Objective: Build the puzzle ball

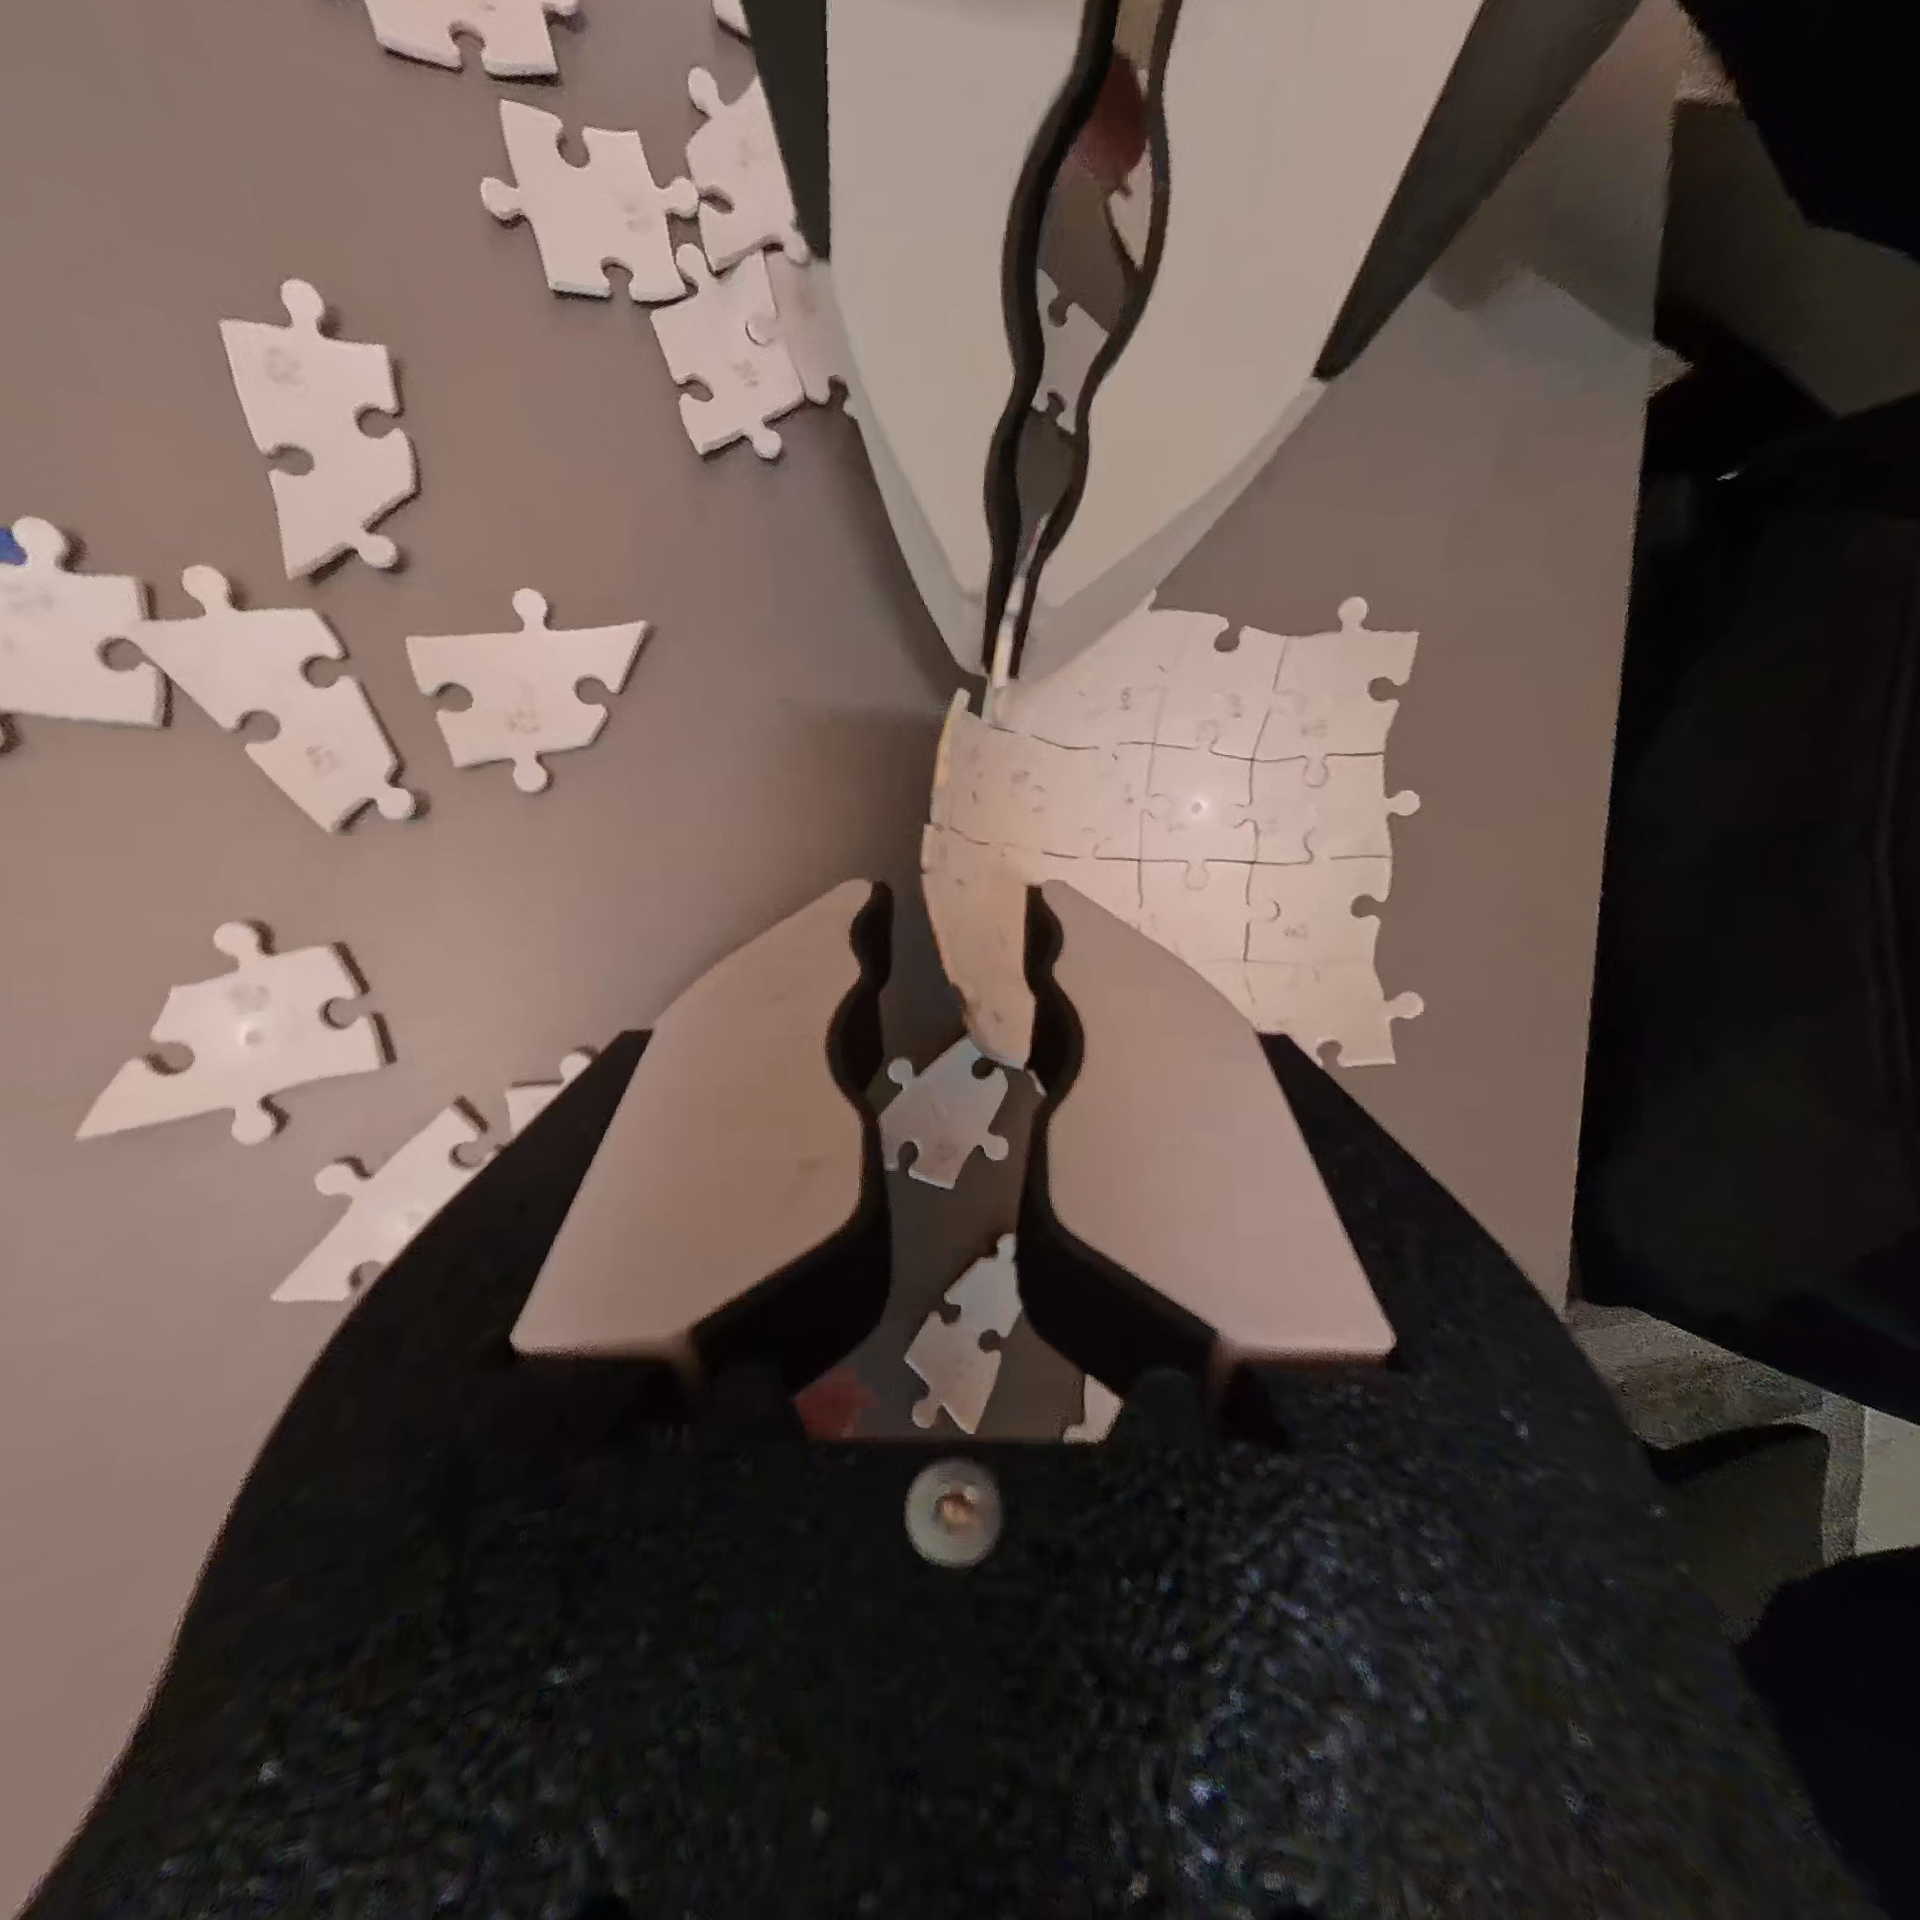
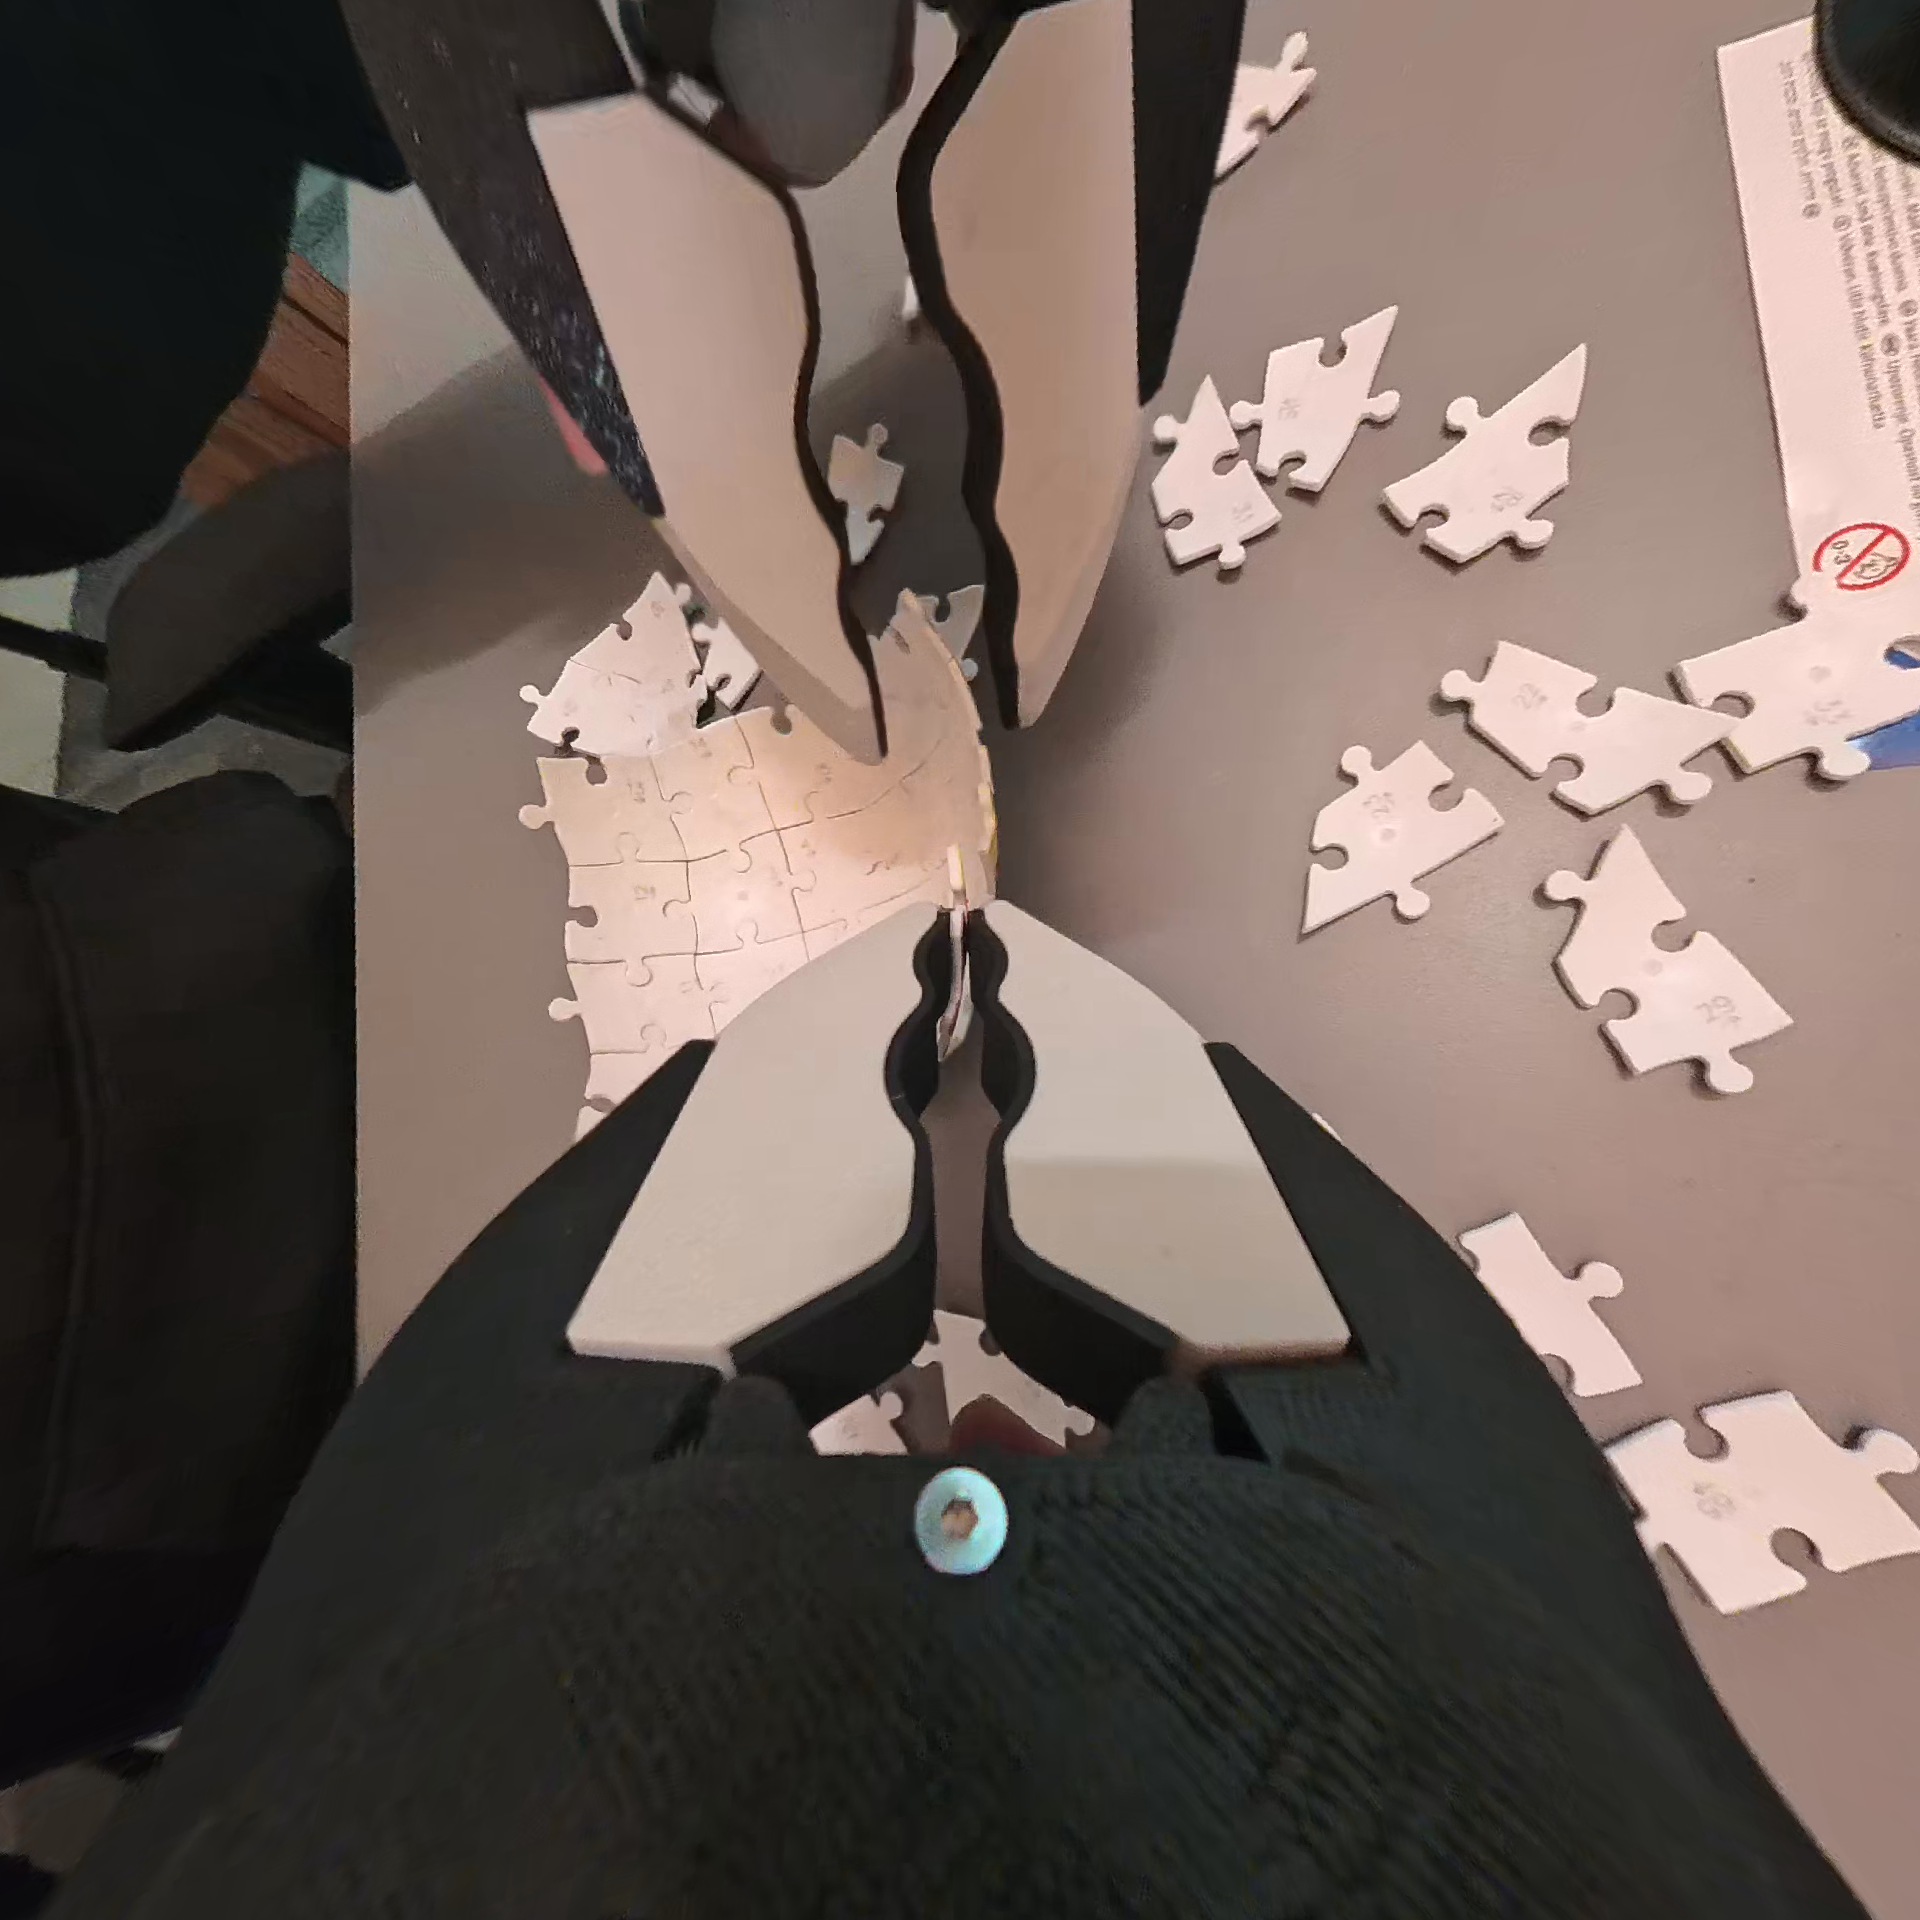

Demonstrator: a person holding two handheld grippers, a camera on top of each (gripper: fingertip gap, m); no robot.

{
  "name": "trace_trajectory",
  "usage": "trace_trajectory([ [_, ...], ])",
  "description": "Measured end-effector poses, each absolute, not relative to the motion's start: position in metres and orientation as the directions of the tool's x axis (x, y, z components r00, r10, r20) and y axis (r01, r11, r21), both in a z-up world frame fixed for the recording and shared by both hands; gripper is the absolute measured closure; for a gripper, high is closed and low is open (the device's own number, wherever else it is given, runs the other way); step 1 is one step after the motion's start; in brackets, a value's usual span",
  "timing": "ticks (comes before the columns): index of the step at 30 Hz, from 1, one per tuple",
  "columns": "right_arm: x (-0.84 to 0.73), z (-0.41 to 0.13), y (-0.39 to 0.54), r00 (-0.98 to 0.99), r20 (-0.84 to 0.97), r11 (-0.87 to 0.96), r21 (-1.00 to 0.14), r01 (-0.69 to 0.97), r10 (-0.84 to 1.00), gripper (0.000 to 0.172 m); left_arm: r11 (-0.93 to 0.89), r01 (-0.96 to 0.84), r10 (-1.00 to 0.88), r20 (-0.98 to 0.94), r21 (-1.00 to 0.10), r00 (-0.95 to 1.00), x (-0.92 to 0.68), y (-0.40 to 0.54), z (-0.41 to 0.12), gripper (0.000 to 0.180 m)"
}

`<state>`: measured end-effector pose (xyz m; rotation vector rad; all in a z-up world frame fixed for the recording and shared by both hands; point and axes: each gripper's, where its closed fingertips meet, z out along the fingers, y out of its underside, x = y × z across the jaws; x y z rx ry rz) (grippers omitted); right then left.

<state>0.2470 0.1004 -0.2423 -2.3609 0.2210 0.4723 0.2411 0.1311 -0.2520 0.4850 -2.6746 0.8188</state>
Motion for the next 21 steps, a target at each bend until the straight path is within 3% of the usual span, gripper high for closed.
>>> trace_trajectory([
  [1,0.248,-0.243,0.100,0.923,-0.384,-0.730,-0.622,-0.285,-0.034,0.169,0.774,-0.405,-0.217,0.396,-0.487,-0.892,0.242,0.130,-0.249,0.158],
  [7,0.248,-0.248,0.102,0.917,-0.396,-0.696,-0.644,-0.319,-0.055,0.169,0.726,-0.424,-0.121,0.506,-0.541,-0.854,0.245,0.119,-0.233,0.158],
  [21,0.251,-0.254,0.104,0.908,-0.403,-0.640,-0.668,-0.380,-0.119,0.169,0.722,-0.468,-0.105,0.589,-0.509,-0.802,0.239,0.115,-0.248,0.157],
])
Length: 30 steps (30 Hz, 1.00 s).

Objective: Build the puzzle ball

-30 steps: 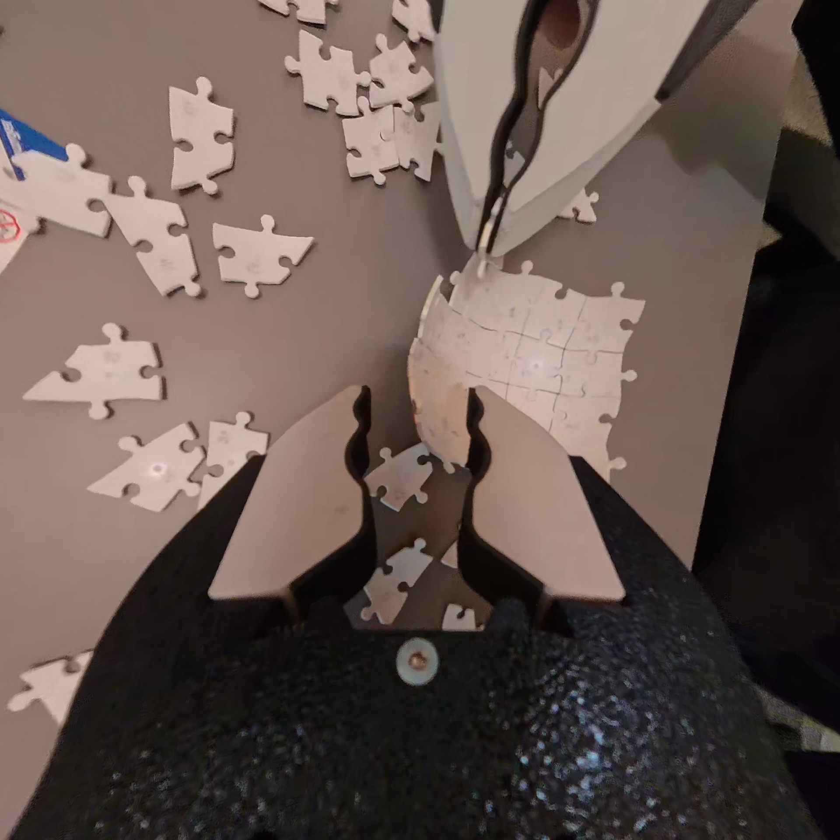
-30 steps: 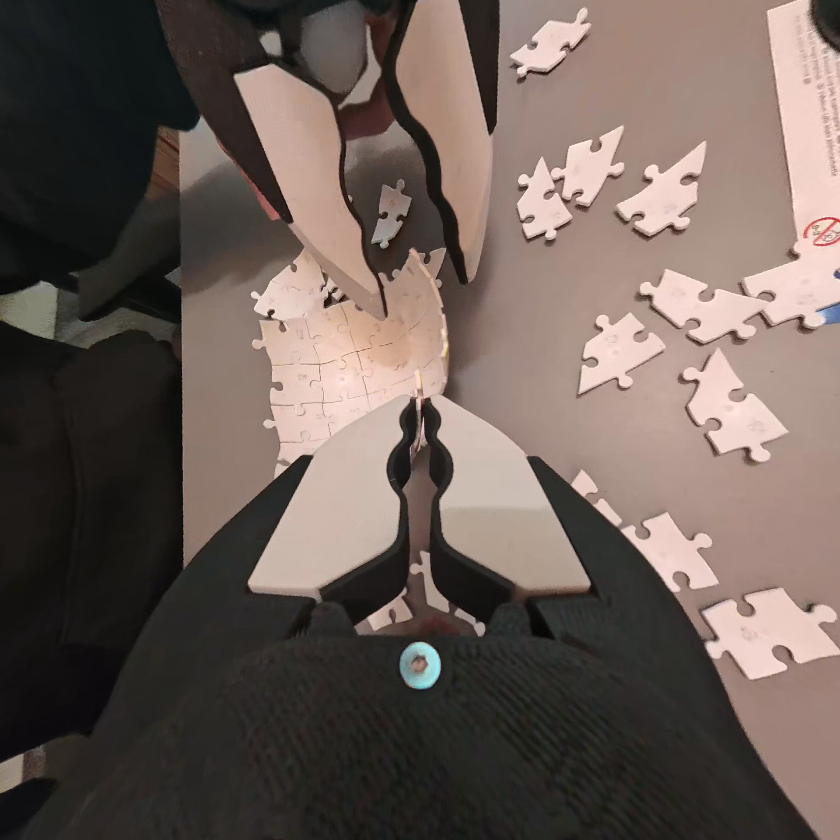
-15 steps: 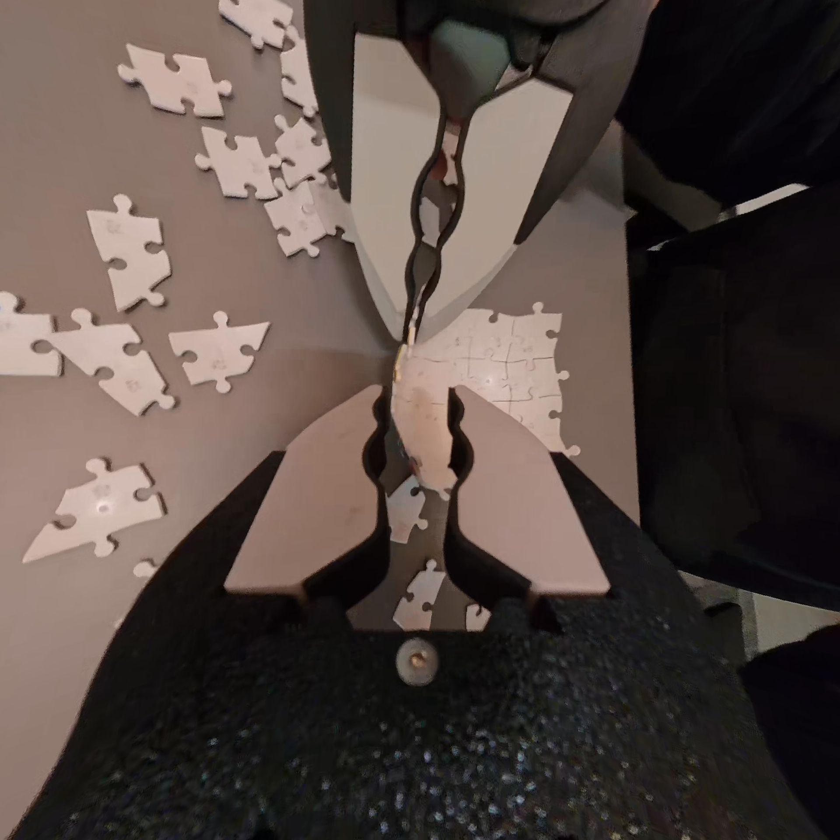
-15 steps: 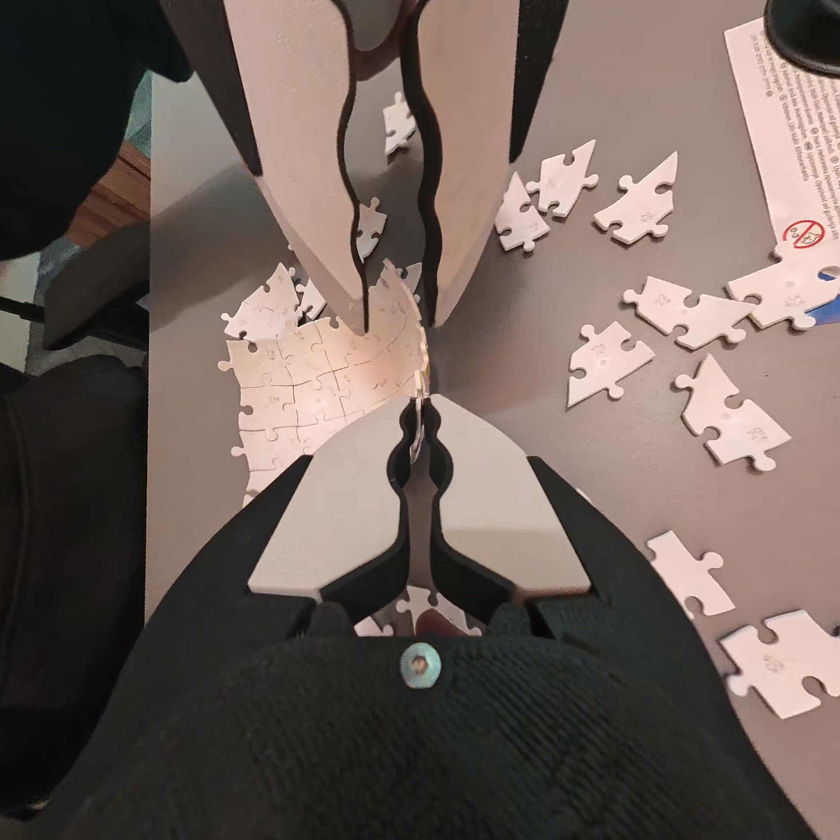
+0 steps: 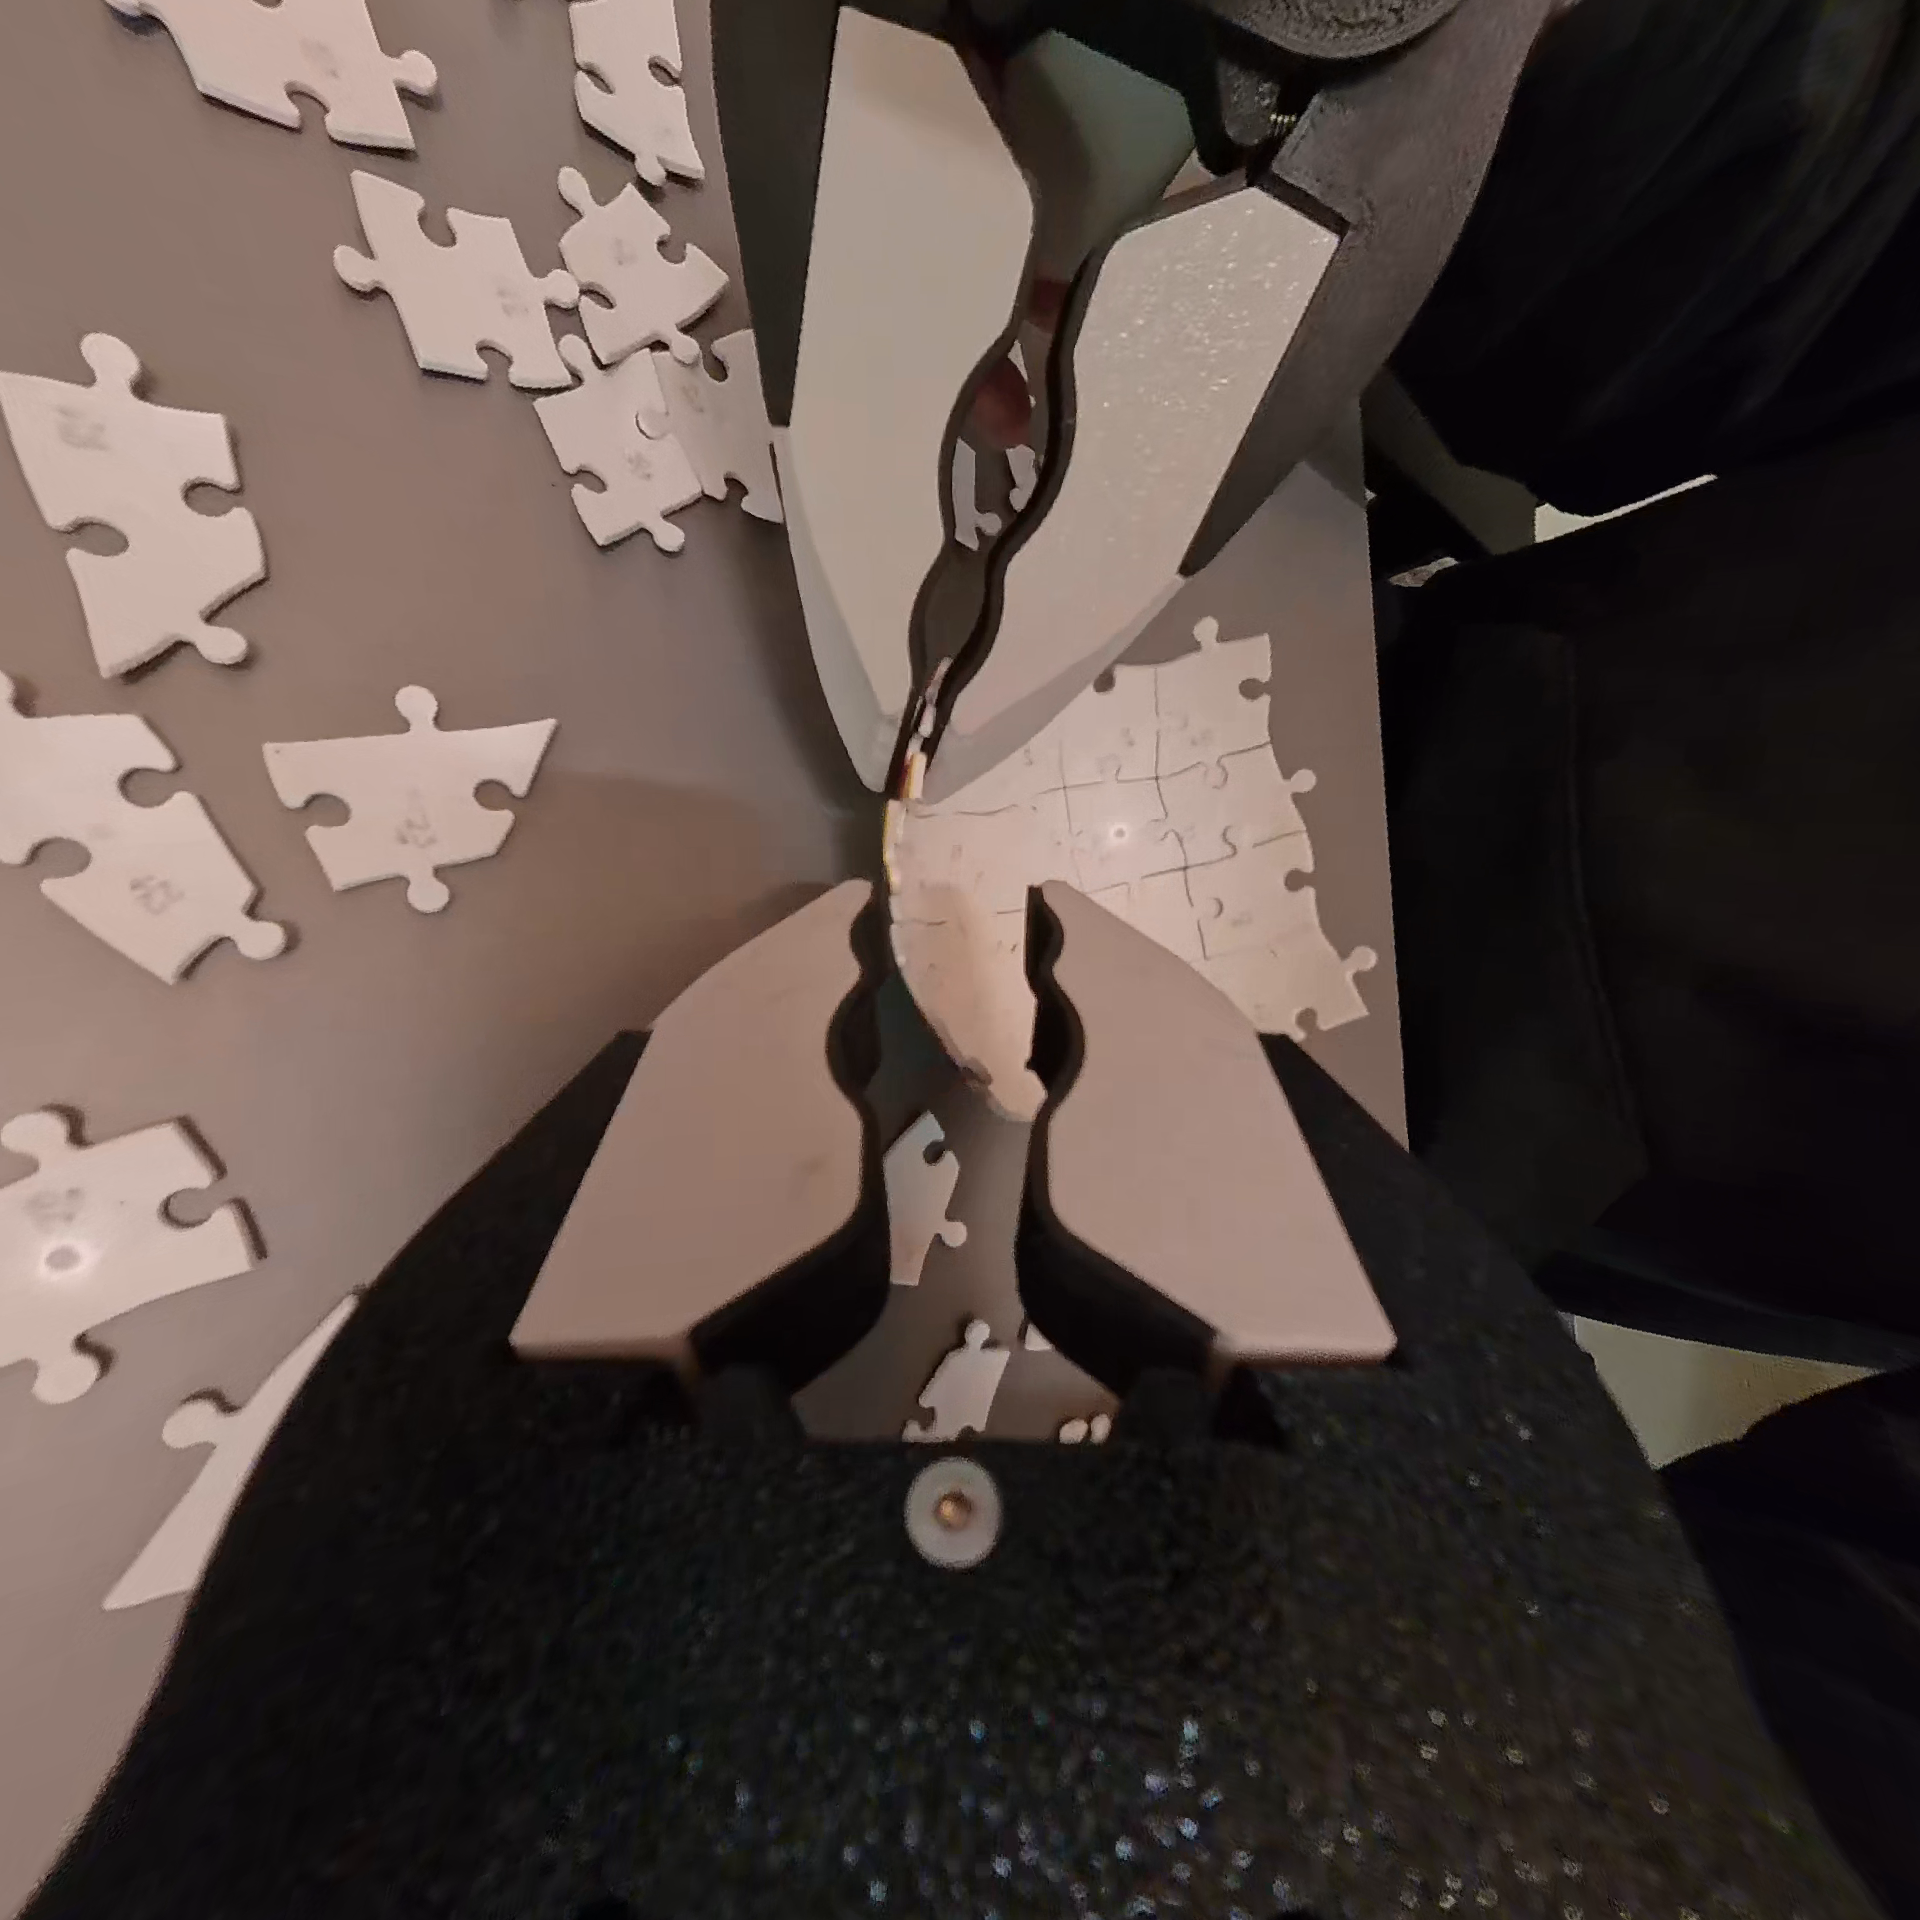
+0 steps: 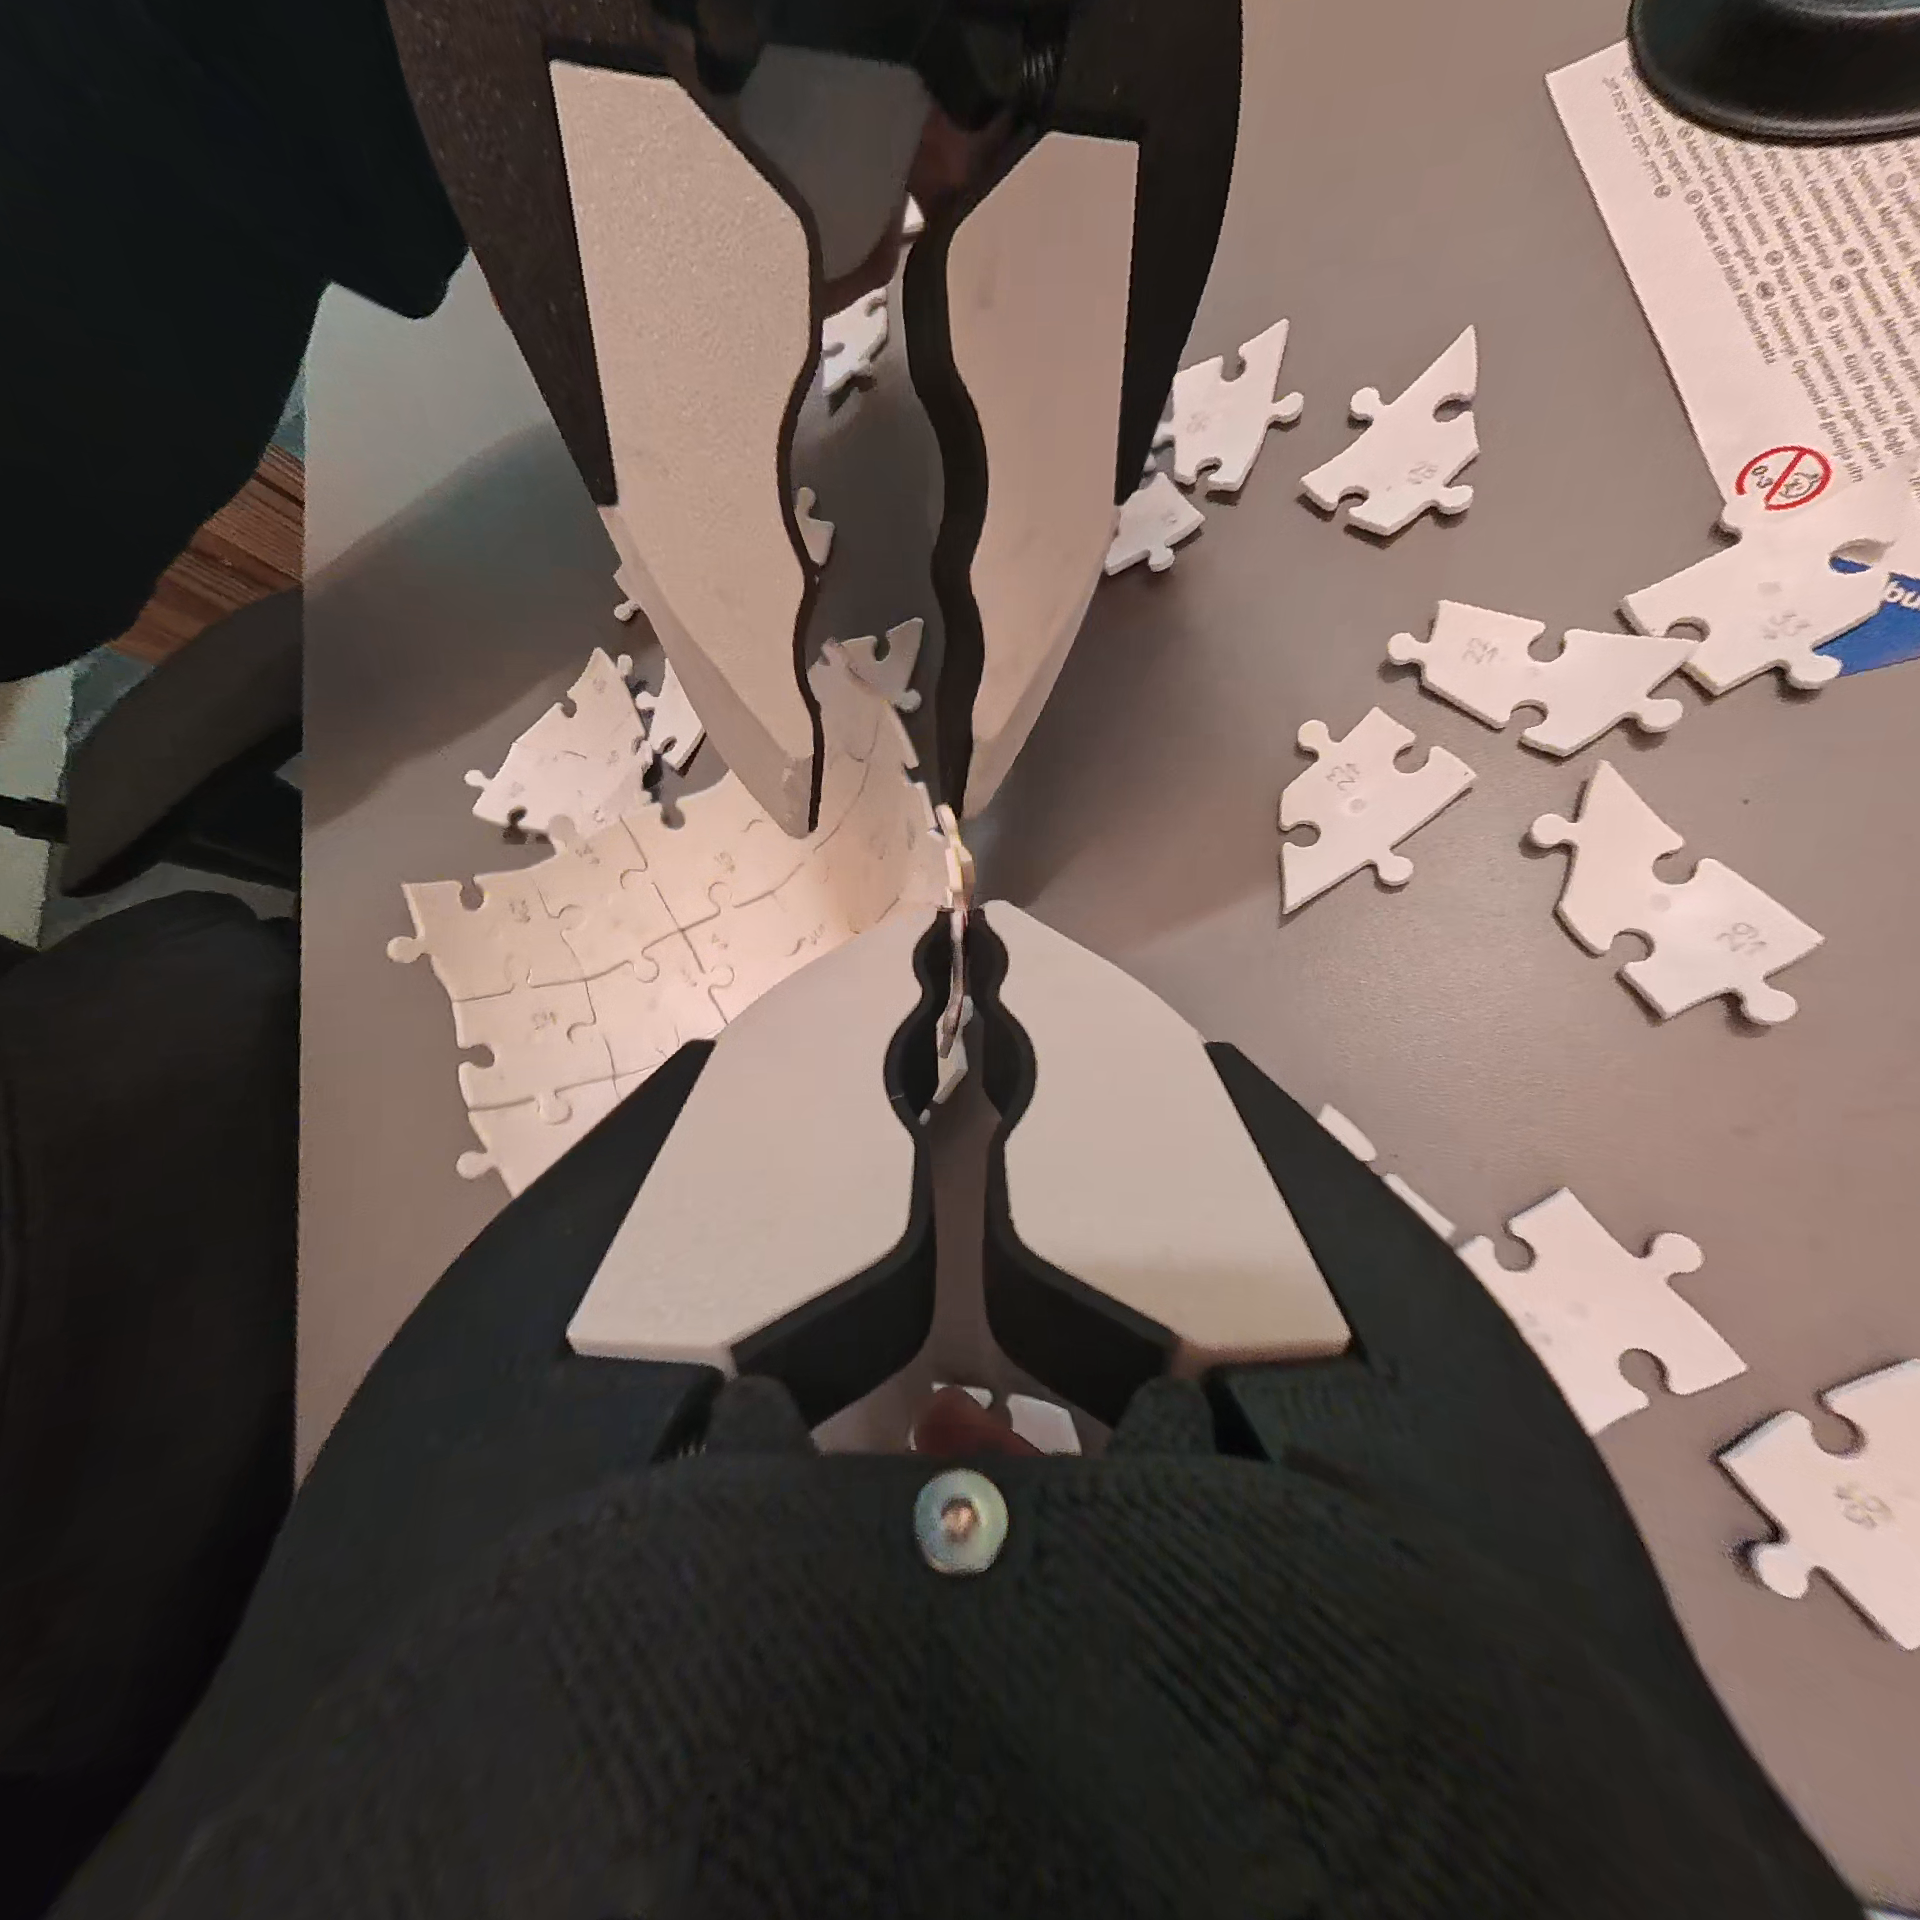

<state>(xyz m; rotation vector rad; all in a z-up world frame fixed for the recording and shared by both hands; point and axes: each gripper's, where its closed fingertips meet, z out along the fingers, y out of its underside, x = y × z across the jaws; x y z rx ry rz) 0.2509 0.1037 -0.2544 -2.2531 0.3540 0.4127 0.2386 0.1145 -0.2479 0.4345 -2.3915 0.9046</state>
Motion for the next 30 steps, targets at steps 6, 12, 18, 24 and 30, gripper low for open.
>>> trace_trajectory([
  [6,0.248,-0.257,0.103,0.889,-0.438,-0.639,-0.648,-0.415,-0.132,0.169,0.733,-0.474,-0.101,0.611,-0.488,-0.785,0.237,0.116,-0.247,0.158],
  [12,0.247,-0.257,0.105,0.882,-0.460,-0.638,-0.650,-0.414,-0.104,0.168,0.742,-0.485,-0.098,0.640,-0.464,-0.762,0.236,0.119,-0.247,0.163],
  [18,0.246,-0.257,0.107,0.893,-0.448,-0.675,-0.647,-0.354,-0.039,0.169,0.759,-0.479,-0.084,0.662,-0.442,-0.744,0.234,0.120,-0.251,0.164],
  [24,0.248,-0.259,0.107,0.888,-0.457,-0.667,-0.650,-0.364,-0.039,0.170,0.781,-0.456,-0.083,0.652,-0.427,-0.753,0.240,0.116,-0.251,0.164],
  [30,0.252,-0.263,0.106,0.877,-0.478,-0.652,-0.650,-0.391,-0.049,0.169,0.824,-0.406,-0.093,0.611,-0.396,-0.786,0.249,0.109,-0.253,0.163],
])
